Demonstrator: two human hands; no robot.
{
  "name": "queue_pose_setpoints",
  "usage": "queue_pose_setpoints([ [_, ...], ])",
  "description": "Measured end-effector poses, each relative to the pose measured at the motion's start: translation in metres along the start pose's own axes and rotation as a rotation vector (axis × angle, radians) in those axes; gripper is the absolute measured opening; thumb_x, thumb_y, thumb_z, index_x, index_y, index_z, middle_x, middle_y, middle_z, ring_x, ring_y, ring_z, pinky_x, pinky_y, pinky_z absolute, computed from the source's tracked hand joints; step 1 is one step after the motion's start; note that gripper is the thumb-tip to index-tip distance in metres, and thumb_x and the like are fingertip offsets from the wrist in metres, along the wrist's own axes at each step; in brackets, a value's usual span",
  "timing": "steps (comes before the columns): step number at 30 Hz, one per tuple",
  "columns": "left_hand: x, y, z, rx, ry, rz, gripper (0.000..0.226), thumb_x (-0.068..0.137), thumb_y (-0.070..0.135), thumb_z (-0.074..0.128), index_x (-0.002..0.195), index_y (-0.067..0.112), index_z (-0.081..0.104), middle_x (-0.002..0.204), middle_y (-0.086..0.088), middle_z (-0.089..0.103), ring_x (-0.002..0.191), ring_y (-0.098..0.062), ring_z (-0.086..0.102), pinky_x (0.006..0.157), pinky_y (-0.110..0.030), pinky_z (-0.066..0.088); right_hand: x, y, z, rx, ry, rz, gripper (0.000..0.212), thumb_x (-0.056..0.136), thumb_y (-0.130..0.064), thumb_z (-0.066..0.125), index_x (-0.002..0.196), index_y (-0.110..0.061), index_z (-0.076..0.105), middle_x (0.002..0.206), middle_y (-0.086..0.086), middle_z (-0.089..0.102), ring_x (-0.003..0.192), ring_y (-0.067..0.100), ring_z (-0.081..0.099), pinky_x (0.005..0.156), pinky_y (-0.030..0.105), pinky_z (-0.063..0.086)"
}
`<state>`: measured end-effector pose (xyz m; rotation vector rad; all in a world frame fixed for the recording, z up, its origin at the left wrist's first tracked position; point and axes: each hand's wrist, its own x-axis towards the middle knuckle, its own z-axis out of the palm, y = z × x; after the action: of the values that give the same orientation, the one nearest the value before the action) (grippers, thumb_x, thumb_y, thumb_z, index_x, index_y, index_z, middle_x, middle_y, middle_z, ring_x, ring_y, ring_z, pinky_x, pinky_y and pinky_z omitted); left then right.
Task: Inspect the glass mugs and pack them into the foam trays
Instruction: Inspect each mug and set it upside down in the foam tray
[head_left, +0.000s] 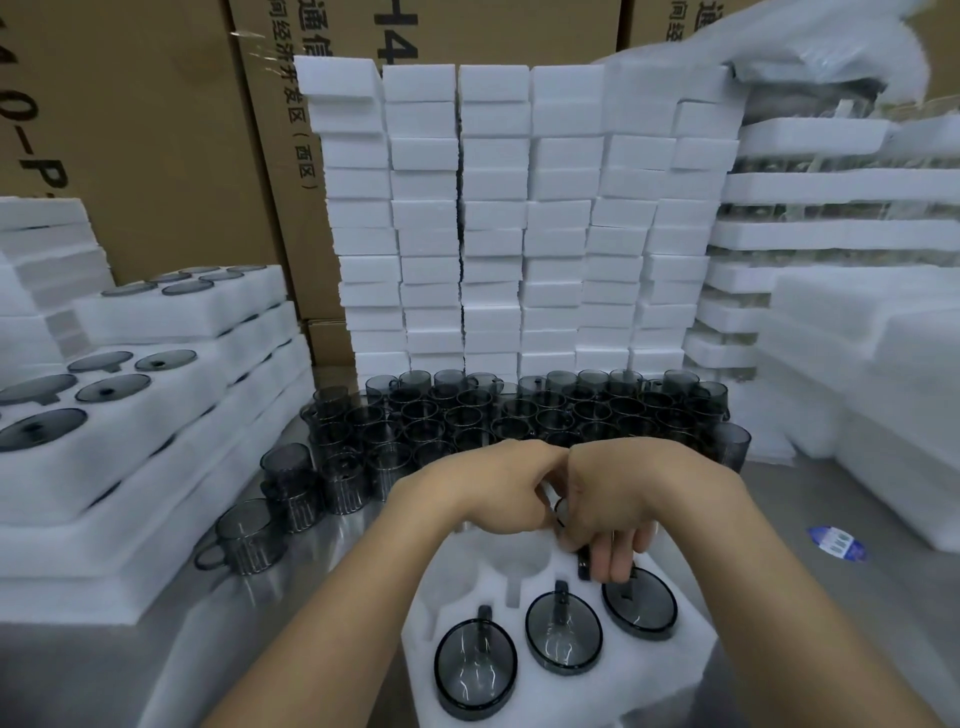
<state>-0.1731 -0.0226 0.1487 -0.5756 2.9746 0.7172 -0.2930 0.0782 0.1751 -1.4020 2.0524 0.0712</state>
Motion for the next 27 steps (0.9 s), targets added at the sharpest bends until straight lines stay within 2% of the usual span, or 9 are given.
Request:
queue_pose_setpoints([
  [3, -0.004, 0.002, -0.008, -0.008, 0.015, -0.021, 0.036, 0.103, 0.002, 0.054, 0.135, 0.016, 0.061, 0.109, 0.011, 0.062, 0.075, 0.018, 0.06, 0.05, -0.004, 0.043, 0.0, 0.002, -0.004, -0.015, 0.045, -0.02, 0.017, 0.101, -0.023, 0.07, 0.087, -0.013, 0.071, 0.071, -0.003, 0.079, 0.061, 0.008, 0.074, 0.063, 0.023, 0.054],
  [4, -0.005, 0.002, -0.011, -0.021, 0.027, -0.029, 0.037, 0.105, 0.004, 0.053, 0.138, 0.018, 0.062, 0.118, 0.006, 0.065, 0.081, 0.015, 0.063, 0.055, -0.007, 0.048, -0.001, 0.004, -0.006, -0.012, 0.061, -0.029, 0.015, 0.1, -0.022, 0.071, 0.09, -0.011, 0.073, 0.073, -0.003, 0.08, 0.06, 0.007, 0.073, 0.06, 0.022, 0.052],
  [6, -0.01, -0.001, -0.017, -0.041, 0.04, -0.054, 0.037, 0.109, 0.016, 0.055, 0.144, 0.026, 0.061, 0.127, 0.005, 0.067, 0.105, -0.008, 0.069, 0.084, -0.03, 0.061, -0.002, 0.007, -0.01, 0.001, 0.076, -0.037, 0.013, 0.097, -0.018, 0.073, 0.102, -0.006, 0.078, 0.084, 0.002, 0.083, 0.065, 0.009, 0.075, 0.059, 0.021, 0.051],
  [8, -0.018, -0.005, -0.026, -0.061, 0.046, -0.088, 0.036, 0.11, 0.028, 0.058, 0.146, 0.032, 0.06, 0.126, 0.008, 0.071, 0.111, -0.018, 0.07, 0.099, -0.043, 0.058, -0.002, 0.009, -0.01, 0.0, 0.038, -0.038, 0.012, 0.096, -0.016, 0.075, 0.103, -0.007, 0.079, 0.094, 0.005, 0.083, 0.071, 0.01, 0.076, 0.062, 0.02, 0.051],
  [14, -0.061, -0.039, -0.068, -0.133, 0.206, -0.219, 0.027, 0.109, 0.038, 0.061, 0.135, 0.042, 0.066, 0.106, 0.009, 0.079, 0.1, -0.004, 0.073, 0.087, -0.029, 0.054, 0.002, 0.013, -0.01, -0.025, 0.071, -0.077, 0.007, 0.092, -0.016, 0.078, 0.094, -0.009, 0.081, 0.092, 0.004, 0.083, 0.072, 0.008, 0.077, 0.059, 0.019, 0.048],
  [16, -0.078, -0.057, -0.08, -0.176, 0.296, -0.282, 0.025, 0.109, 0.034, 0.06, 0.133, 0.04, 0.066, 0.109, 0.008, 0.079, 0.102, -0.004, 0.073, 0.088, -0.029, 0.053, 0.006, 0.014, -0.01, -0.045, 0.146, -0.121, 0.01, 0.09, -0.021, 0.079, 0.085, -0.014, 0.077, 0.085, 0.003, 0.082, 0.07, 0.008, 0.076, 0.068, 0.025, 0.053],
  [18, -0.093, -0.074, -0.088, -0.194, 0.369, -0.349, 0.022, 0.11, 0.031, 0.06, 0.131, 0.037, 0.067, 0.111, 0.004, 0.078, 0.104, -0.009, 0.074, 0.085, -0.03, 0.052, 0.012, 0.013, -0.007, -0.045, 0.155, -0.153, 0.023, 0.091, -0.03, 0.083, 0.088, -0.008, 0.075, 0.075, 0.001, 0.076, 0.068, 0.012, 0.067, 0.075, 0.029, 0.055],
  [21, -0.11, -0.1, -0.093, -0.177, 0.435, -0.467, 0.02, 0.11, 0.028, 0.06, 0.128, 0.03, 0.068, 0.113, 0.002, 0.074, 0.104, -0.015, 0.071, 0.078, -0.03, 0.049, 0.021, 0.017, -0.003, 0.09, 0.054, -0.161, 0.02, 0.093, -0.023, 0.083, 0.086, -0.009, 0.07, 0.067, -0.003, 0.067, 0.065, 0.012, 0.062, 0.069, 0.025, 0.056],
  [27, -0.127, -0.134, -0.092, -0.152, 0.376, -0.723, 0.034, 0.102, 0.027, 0.074, 0.134, 0.028, 0.063, 0.14, -0.008, 0.062, 0.119, -0.026, 0.059, 0.093, -0.033, 0.042, 0.022, 0.027, -0.007, 0.118, 0.0, -0.221, 0.021, 0.093, -0.018, 0.082, 0.077, -0.017, 0.068, 0.068, -0.003, 0.069, 0.063, 0.009, 0.062, 0.063, 0.021, 0.052],
])
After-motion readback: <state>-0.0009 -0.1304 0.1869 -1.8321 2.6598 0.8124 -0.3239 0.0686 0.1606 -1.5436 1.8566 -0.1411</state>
